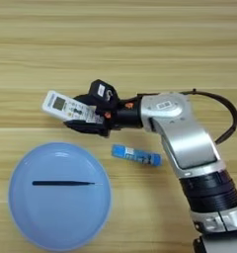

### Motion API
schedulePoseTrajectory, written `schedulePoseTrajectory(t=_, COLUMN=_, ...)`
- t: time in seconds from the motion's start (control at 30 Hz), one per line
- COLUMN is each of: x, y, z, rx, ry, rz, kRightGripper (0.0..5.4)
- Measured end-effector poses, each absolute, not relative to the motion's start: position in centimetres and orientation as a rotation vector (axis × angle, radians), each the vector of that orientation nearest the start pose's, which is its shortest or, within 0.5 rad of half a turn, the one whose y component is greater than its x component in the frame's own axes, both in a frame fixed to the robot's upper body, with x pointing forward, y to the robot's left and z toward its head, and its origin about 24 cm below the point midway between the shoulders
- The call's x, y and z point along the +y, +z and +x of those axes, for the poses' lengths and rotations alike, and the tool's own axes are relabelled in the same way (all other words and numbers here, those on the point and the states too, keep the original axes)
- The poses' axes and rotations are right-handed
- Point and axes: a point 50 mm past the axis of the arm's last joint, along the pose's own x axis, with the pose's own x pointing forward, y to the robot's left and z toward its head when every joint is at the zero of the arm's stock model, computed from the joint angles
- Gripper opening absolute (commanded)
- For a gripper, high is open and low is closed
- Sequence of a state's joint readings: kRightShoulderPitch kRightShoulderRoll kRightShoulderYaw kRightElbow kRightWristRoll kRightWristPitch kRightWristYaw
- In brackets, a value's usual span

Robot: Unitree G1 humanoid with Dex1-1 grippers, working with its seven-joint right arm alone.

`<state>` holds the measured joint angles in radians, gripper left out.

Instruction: Move the objects on the table

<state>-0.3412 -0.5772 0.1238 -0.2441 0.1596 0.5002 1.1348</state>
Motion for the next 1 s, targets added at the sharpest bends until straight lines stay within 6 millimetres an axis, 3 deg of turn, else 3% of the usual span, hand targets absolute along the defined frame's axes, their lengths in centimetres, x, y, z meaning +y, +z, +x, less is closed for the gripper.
schedulePoseTrajectory(t=0.77, x=-14.7, y=11.7, z=21.8, rx=0.246, ry=1.531, rz=-0.475, kRightGripper=2.90)
schedulePoseTrajectory(t=1.0, x=-14.6, y=11.1, z=21.4, rx=0.203, ry=1.591, rz=-0.499, kRightGripper=2.90)
